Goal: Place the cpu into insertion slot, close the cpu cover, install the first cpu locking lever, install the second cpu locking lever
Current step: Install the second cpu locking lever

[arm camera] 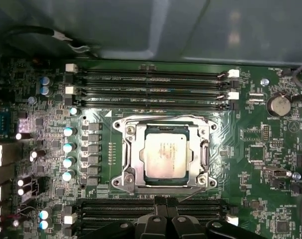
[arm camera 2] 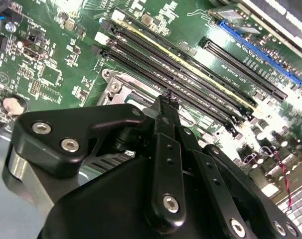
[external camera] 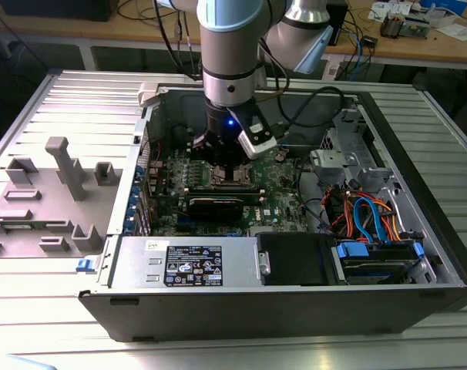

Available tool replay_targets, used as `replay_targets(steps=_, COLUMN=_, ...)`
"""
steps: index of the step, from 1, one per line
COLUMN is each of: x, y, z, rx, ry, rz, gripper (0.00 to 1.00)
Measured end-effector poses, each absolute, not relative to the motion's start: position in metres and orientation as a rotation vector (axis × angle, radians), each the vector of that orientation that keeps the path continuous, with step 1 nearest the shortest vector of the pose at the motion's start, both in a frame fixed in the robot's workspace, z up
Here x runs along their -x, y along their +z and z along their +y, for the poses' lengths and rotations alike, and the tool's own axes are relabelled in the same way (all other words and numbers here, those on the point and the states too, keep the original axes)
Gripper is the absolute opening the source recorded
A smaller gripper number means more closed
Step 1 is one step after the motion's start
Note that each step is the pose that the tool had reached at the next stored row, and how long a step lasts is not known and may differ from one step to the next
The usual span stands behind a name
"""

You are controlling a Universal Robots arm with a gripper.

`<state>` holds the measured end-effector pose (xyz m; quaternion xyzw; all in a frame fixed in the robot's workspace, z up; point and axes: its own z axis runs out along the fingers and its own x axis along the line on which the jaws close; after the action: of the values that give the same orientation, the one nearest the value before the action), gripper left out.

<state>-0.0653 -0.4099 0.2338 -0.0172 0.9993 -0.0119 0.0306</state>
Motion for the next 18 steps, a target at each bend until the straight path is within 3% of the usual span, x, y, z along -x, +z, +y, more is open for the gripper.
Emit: replay_targets(steps=18, x=0.086, y=0.232, z=-0.411, rx=0.114, ry=-0.06, rz=3.078, gripper=0.11)
